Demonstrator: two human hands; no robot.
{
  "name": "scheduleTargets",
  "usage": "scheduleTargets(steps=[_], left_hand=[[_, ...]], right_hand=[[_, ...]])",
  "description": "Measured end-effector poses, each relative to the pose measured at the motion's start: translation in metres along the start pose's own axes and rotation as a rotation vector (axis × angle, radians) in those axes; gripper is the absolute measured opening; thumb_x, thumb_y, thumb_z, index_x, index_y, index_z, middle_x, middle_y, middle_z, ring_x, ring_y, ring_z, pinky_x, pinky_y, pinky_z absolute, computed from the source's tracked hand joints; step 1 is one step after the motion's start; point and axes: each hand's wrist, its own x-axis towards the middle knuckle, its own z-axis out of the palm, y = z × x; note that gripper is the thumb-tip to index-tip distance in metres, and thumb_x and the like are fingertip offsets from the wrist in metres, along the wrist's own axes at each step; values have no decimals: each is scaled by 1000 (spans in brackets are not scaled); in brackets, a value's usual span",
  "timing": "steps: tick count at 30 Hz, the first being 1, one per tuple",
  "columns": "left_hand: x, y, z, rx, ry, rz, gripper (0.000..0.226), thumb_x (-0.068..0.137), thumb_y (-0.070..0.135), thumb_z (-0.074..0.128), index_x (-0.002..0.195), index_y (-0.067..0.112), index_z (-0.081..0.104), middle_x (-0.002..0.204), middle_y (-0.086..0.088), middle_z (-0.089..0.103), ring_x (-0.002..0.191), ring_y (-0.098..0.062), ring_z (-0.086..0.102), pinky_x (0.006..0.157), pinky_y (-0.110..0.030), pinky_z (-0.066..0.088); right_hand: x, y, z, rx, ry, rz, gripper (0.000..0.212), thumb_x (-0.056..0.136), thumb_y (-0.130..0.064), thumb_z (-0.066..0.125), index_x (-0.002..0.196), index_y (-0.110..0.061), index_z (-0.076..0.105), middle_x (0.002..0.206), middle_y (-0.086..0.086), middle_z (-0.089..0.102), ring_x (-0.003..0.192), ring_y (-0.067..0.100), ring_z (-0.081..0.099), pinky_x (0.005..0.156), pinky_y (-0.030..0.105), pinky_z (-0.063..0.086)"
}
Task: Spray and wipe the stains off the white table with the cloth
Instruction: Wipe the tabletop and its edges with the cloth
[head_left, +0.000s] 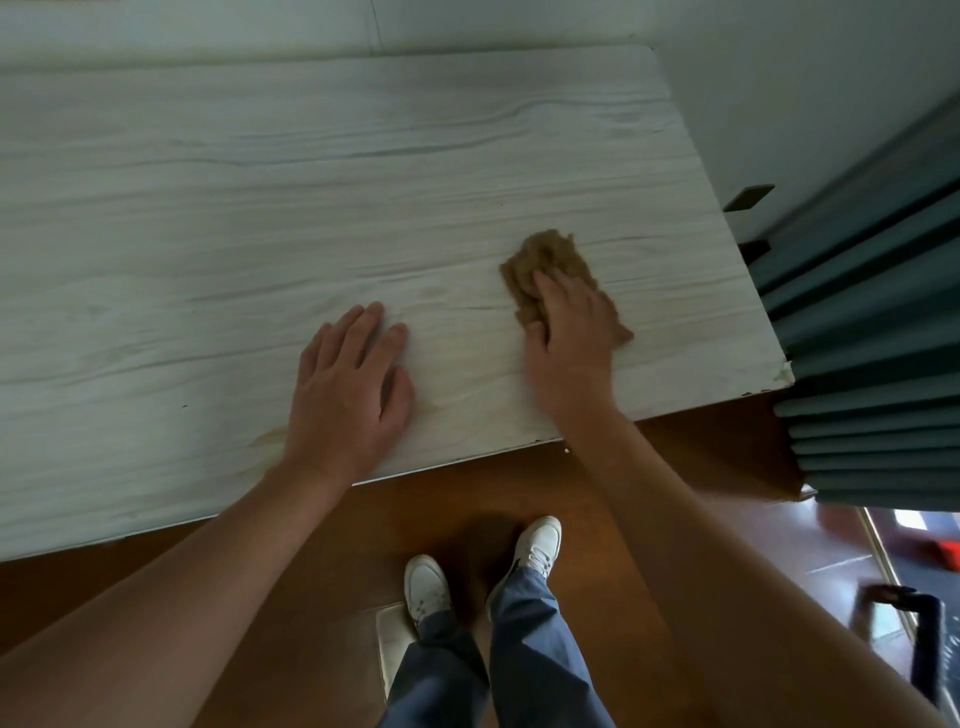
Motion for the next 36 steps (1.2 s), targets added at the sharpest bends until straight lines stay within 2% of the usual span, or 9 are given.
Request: scheduleTargets(steps=[5,9,15,20,23,26,28,32,36], left_hand=[[2,1,-7,-5,-71,1,55,100,40,33,145,16,54,159,-11,43,150,-30,35,123,-49,27],[0,-22,-36,-9,-52,10,52,98,41,36,137,16,60,149,-7,54,137,-31,49,112,-48,38],[-44,-106,-79,118,4,-213,50,96,37,40,134,13,60,149,-13,52,136,-37,48,110,-51,37],[-91,-155,-85,191,28,-281,51,97,33,41,143,12,53,156,-12,43,143,-35,40,114,-50,33],[-101,-160,-76,179,98,-255,51,98,27,44,146,10,51,158,-14,42,145,-34,39,117,-49,33],[-101,-164,-73,180,130,-225,49,98,25,47,144,10,53,156,-14,44,144,-34,42,116,-48,34],[-103,-166,-72,171,131,-223,49,98,26,46,144,10,53,156,-14,45,144,-34,42,116,-49,34],[-102,-166,-72,170,121,-221,51,98,28,45,145,10,53,156,-14,44,145,-34,41,117,-51,34],[-102,-166,-73,178,120,-233,51,98,28,44,145,10,53,157,-14,44,146,-33,40,117,-51,34]], right_hand=[[-56,-37,16,-19,-145,-252,55,100,-18,45,154,-22,36,161,-1,34,150,19,22,126,37,11],[-68,-16,8,-49,-202,-325,53,100,-20,42,153,-23,37,159,0,36,149,19,24,125,40,15],[-74,-58,26,-34,-189,-341,56,98,-13,46,153,-19,38,159,3,36,150,23,24,125,46,16],[-99,-107,60,-3,-250,-555,59,93,-10,54,150,-19,43,155,3,43,148,25,29,124,44,19],[-103,-107,63,-40,-352,-686,58,96,-17,47,153,-22,38,158,0,38,150,23,25,125,43,16],[-94,-89,52,-78,-423,-760,55,100,-26,34,155,-25,35,161,-2,35,151,20,23,124,46,20],[-90,-76,43,-87,-420,-741,54,101,-28,31,155,-25,35,161,-3,35,152,18,22,124,46,22],[-82,-56,29,-76,-343,-594,54,101,-23,41,154,-25,37,161,-6,34,151,15,21,124,42,21],[-77,-72,37,-32,-260,-427,55,100,-13,47,153,-23,39,160,-3,35,150,19,23,125,42,17]])
